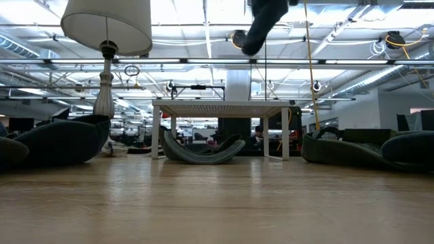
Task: Pick & Place hat
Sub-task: Put the middle blue cap on the shelf
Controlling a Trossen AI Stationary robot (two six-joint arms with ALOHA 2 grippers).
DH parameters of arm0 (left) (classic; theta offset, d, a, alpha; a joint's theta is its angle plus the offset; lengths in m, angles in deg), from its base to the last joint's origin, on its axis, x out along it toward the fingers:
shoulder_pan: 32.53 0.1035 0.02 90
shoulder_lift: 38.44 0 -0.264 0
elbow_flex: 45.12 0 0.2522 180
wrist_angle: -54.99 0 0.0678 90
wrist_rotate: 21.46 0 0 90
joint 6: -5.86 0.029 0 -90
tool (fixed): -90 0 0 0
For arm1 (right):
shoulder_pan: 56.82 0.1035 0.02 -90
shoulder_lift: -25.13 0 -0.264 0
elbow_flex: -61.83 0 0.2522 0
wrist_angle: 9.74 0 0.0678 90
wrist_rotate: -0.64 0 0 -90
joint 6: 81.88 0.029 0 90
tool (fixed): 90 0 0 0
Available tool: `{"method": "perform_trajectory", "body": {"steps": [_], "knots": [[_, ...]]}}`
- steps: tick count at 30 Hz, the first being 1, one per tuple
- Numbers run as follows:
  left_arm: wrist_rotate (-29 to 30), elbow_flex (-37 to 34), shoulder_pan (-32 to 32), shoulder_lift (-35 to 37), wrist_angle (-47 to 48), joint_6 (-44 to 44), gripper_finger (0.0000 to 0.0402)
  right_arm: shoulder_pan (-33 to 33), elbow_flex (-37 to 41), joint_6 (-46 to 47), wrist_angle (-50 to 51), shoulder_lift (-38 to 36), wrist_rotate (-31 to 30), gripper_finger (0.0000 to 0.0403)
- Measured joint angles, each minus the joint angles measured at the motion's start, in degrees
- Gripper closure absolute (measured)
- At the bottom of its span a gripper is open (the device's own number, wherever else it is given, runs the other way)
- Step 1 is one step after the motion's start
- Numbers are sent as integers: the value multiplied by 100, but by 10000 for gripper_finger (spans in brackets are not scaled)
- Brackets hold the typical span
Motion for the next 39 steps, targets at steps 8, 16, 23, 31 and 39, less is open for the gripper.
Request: {"method": "perform_trajectory", "body": {"steps": [8, 16, 23, 31, 39], "knots": [[0, 0, 0, 0, 5, 25, 222, -805, -1707, 114, 1562, 1177, 161, 370], [11, 0, 0, 7, 3, 597, 222, -1436, -3262, 199, 2338, 2667, 864, 370], [9, 0, 0, 7, 5, 779, 222, -1664, -4438, 147, 2557, 3875, 1328, 370], [4, 0, 0, 9, 8, 791, 222, -1792, -5393, 32, 2593, 5000, 2063, 370], [0, 0, 0, 11, 23, 778, 222, -1834, -5294, -546, 3147, 5147, 2261, 370]]}}
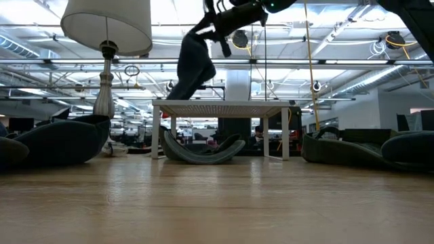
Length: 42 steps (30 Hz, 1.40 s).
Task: Pick & Place hat
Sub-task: Put the middle blue cap on the shelf
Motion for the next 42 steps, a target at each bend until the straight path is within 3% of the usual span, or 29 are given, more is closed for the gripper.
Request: {"method": "perform_trajectory", "body": {"steps": [6, 19, 27, 31, 42], "knots": [[1, 0, 0, 0, 0, 0, 222, -34, 20, -506, 644, 7, -17, 370], [11, 0, 0, 0, -17, 0, 222, -196, 22, -1464, 1082, 7, -342, 370], [13, 0, 0, 0, -18, 0, 222, -174, 24, -1609, 1935, 7, -639, 370], [13, -1, 0, 0, -18, 0, 222, -174, 261, -1607, 1704, 7, -794, 368], [4, -2, 0, 0, -16, 0, 222, -186, 619, -1751, 1068, -2, -600, 276]]}}
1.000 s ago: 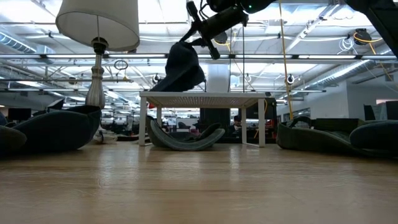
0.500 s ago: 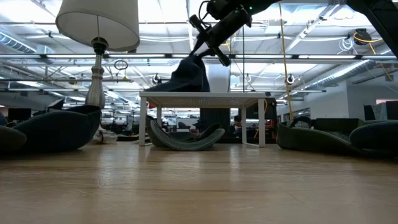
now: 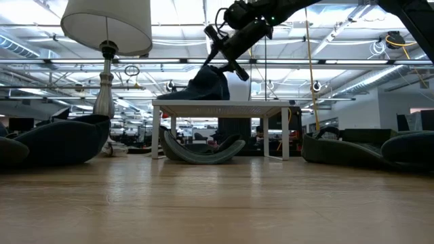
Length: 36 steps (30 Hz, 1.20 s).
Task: Pick & Place hat
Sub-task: Put the middle blue cap on the shelf
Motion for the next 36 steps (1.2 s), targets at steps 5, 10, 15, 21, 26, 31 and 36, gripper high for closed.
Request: {"method": "perform_trajectory", "body": {"steps": [5, 10, 15, 21, 26, 31, 36], "knots": [[-2, 0, 0, 0, 0, 0, 222, -94, -9, 345, -269, -142, 305, 234], [-4, 0, 0, 0, -1, 0, 222, -178, -4, 354, 251, -310, 114, 224], [-4, 0, 2, 0, -136, 7, 222, -184, -2, 343, 473, -368, 133, 228], [-7, 0, 2, 0, -320, 124, 222, -176, -2, 213, 915, -368, 113, 233], [-7, 0, 4, 0, -312, 149, 222, -180, -2, 130, 1018, -375, -35, 232], [-162, 0, 5, 0, -304, 142, 222, -280, -5, -35, 1238, -453, -22, 227], [-299, 0, 4, 0, -282, 172, 222, -334, -3, -114, 1340, -539, 117, 209]]}}
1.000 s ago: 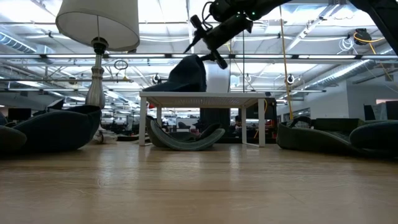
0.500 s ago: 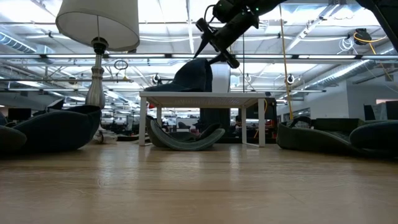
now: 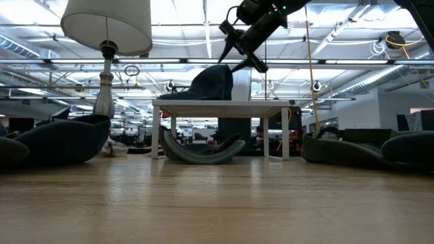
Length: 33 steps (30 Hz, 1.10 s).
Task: Pick & Place hat
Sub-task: Put the middle blue cap on the shelf
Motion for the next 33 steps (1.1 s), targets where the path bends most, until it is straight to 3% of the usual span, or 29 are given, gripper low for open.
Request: {"method": "perform_trajectory", "body": {"steps": [10, 16, 20, 26, 29, 33], "knots": [[-2, 0, 0, 0, 13, -6, 222, -94, 1, -75, 415, -293, -69, 178], [0, 0, 0, 0, 28, -8, 222, -122, 88, -710, 1034, -471, -1499, 179], [4, 0, 6, 0, 31, -10, 222, -100, 550, -931, 807, -481, -1635, 190], [7, 0, 108, 0, 31, -27, 222, 86, 1866, -797, -863, -461, -1491, 233], [7, 0, 164, 0, 29, -26, 222, 114, 2358, -624, -1777, -461, -1140, 276], [6, 0, 219, 0, 30, -26, 222, 190, 2745, -642, -2647, -461, -1352, 349]]}}
